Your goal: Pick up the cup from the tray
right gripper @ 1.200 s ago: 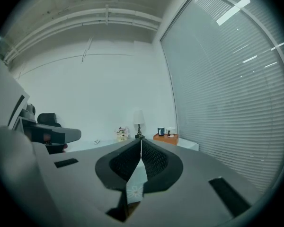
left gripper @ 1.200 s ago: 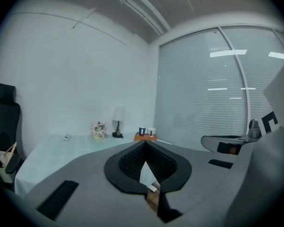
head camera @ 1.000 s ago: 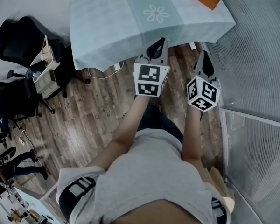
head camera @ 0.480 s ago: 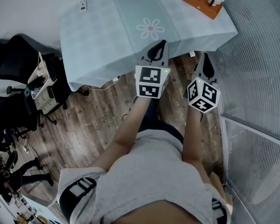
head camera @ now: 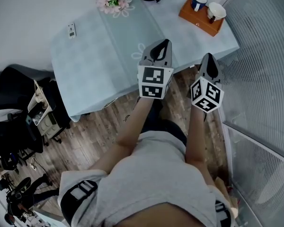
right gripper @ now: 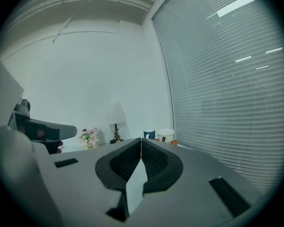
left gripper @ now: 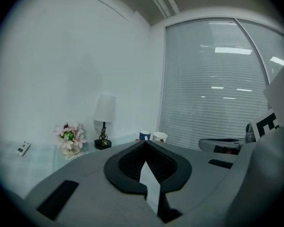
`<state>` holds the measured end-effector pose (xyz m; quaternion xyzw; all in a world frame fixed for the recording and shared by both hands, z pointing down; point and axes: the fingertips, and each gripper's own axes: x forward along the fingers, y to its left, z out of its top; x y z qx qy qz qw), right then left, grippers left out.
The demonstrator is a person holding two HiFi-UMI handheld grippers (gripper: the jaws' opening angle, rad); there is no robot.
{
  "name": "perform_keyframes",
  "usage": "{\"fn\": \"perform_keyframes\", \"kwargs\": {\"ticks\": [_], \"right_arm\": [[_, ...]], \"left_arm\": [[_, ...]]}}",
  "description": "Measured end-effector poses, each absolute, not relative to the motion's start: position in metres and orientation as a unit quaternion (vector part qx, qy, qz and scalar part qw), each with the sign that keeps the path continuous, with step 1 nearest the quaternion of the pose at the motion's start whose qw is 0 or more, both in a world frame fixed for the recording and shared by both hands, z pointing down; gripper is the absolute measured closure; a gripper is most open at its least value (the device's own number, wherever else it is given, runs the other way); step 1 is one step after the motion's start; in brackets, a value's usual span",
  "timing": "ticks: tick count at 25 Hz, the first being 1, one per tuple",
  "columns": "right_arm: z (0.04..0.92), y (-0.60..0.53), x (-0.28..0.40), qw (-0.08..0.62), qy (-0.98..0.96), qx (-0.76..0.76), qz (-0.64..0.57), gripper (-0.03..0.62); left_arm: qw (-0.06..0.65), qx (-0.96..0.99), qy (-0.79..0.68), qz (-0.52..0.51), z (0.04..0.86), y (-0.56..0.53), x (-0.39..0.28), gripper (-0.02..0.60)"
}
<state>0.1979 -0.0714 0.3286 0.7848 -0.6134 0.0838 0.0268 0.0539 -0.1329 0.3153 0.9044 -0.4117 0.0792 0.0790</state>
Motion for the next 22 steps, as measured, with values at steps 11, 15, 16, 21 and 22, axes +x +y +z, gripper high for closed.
{"fn": "perform_keyframes", "kwargs": {"ticks": [11,15,16,21,22], "right_arm": [[0.349,-0.146,0.236,0.035,-0.576,0.809,0.110,0.585],[0.362,-0.168,0.254,0.032,-0.574,0.809,0.121,0.585],[0.365,-0.176,0.259,0.032,-0.575,0.808,0.124,0.585],[0.383,-0.216,0.288,0.036,-0.570,0.808,0.142,0.583],[0.385,-0.223,0.295,0.036,-0.569,0.809,0.146,0.583]], "left_arm": [[0.101,0.911,-0.390,0.089,0.340,-0.213,0.088,0.575],[0.106,0.908,-0.394,0.096,0.352,-0.234,0.103,0.576],[0.107,0.907,-0.396,0.098,0.355,-0.241,0.106,0.577],[0.110,0.902,-0.404,0.110,0.366,-0.274,0.129,0.575],[0.111,0.901,-0.405,0.111,0.368,-0.280,0.136,0.576]]}}
